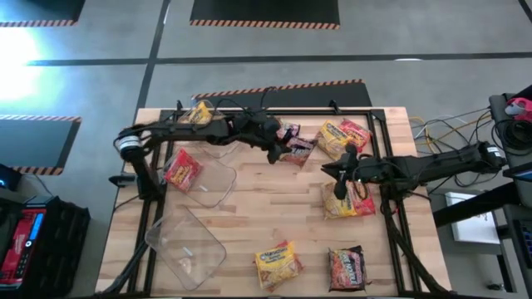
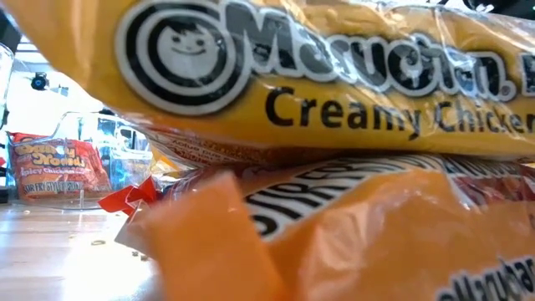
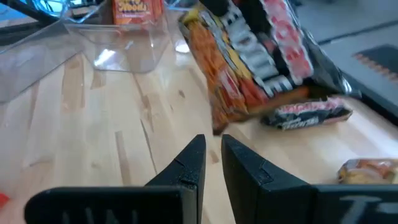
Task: Sort Maruchan noodles
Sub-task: Put the noodles pack into the bottom transparent bin
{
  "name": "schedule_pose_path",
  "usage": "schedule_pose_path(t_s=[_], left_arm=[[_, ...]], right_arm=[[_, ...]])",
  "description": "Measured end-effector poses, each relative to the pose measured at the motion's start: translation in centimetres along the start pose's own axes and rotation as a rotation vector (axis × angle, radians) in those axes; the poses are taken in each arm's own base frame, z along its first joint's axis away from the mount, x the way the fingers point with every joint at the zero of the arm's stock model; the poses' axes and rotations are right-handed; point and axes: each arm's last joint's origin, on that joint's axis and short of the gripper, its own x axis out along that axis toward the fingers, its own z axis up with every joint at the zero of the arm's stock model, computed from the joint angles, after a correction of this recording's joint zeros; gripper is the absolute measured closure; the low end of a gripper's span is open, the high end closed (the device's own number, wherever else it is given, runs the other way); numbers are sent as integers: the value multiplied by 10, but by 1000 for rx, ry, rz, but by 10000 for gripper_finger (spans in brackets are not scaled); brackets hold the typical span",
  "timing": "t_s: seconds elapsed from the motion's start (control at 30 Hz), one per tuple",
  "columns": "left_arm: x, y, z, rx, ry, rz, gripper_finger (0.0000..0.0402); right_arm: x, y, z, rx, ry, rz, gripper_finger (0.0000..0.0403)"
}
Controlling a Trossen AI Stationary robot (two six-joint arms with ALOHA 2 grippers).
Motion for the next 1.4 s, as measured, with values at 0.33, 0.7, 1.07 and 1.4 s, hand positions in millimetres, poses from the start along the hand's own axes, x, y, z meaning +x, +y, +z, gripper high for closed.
schedule_pose_path(t_s=[0.33,0.7,1.07,1.4], left_arm=[[-57,-78,-25,129,-101,211,300],[-120,-129,-97,39,-219,305,300],[-175,-171,-158,27,-220,101,300],[-226,-199,-221,-39,-201,74,299]], right_arm=[[-4,-2,0,-9,-17,5,360],[-3,-1,-1,-8,-11,4,360],[-1,-1,-2,-13,-1,2,360],[-1,-1,-2,-13,1,1,360]])
